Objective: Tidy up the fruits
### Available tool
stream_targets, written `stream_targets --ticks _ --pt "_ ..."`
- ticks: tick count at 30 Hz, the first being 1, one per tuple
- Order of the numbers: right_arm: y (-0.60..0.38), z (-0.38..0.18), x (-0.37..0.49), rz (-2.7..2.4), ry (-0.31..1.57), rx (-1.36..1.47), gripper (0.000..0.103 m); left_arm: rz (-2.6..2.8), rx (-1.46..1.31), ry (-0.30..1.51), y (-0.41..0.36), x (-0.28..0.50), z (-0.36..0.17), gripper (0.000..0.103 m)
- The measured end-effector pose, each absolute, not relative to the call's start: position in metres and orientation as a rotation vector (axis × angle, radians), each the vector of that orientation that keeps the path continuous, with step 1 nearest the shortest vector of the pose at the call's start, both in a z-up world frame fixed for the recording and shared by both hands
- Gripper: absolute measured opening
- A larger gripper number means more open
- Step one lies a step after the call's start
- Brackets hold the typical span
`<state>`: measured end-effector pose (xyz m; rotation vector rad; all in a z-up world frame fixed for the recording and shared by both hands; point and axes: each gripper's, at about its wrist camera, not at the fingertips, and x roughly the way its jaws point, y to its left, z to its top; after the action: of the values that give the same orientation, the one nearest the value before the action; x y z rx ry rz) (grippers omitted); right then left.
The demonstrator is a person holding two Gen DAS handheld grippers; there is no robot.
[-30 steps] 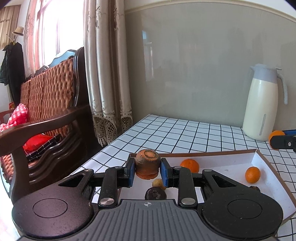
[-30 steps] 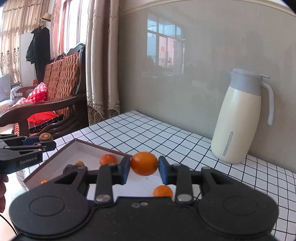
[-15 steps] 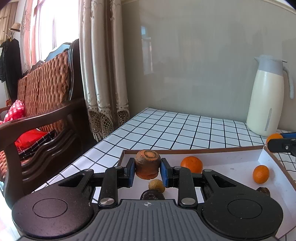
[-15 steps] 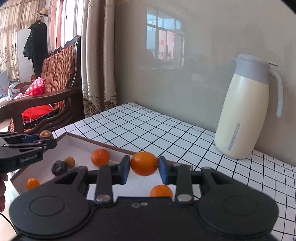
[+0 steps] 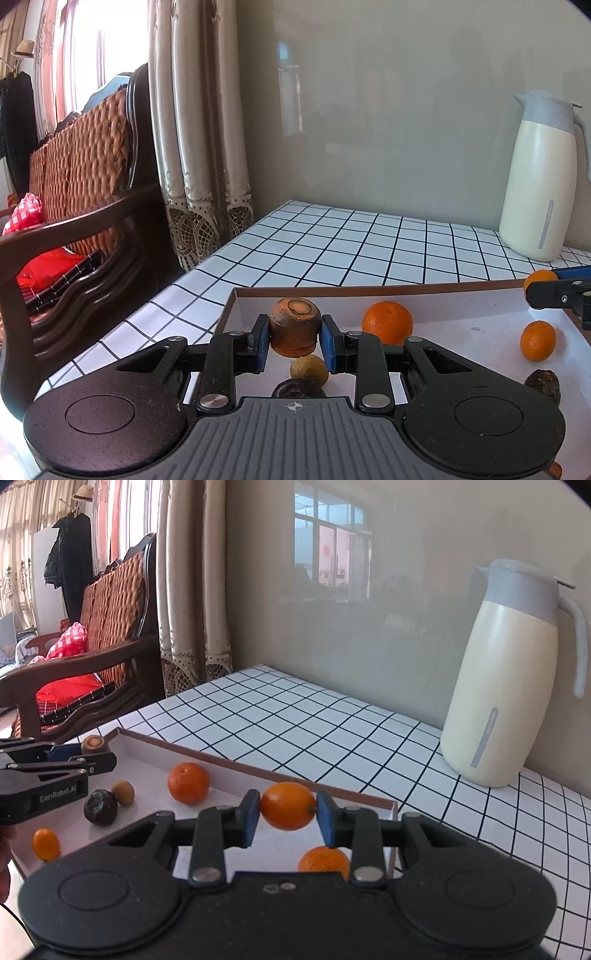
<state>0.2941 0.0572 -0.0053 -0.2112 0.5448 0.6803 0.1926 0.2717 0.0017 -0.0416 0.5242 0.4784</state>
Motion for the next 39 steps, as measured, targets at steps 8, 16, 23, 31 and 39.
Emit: stream_targets --ticks 8,16,23,31,39 --pt "0.062 -0.004 0.307 0.643 0.498 -0.198 0.074 0.474 -0.053 0.507 0.273 0.196 -0.001 0.057" --pt "0.059 -0.005 0.309 0.623 0.479 -0.177 0.081 0.493 -0.044 0.450 0.270 0.191 0.008 0.096" --pt "0.059 -0.003 0.307 0.626 0.480 -0.176 0.081 0.504 -0.051 0.453 0.273 0.187 0.008 0.096" --pt "0.055 0.001 0.304 0.627 0.485 -0.167 0.081 0.508 -0.040 0.440 0.270 0.182 0.014 0.098" --pt "0.041 0.015 0.291 0.615 0.467 -0.156 0.082 0.504 -0.025 0.422 0.260 0.168 0.024 0.098"
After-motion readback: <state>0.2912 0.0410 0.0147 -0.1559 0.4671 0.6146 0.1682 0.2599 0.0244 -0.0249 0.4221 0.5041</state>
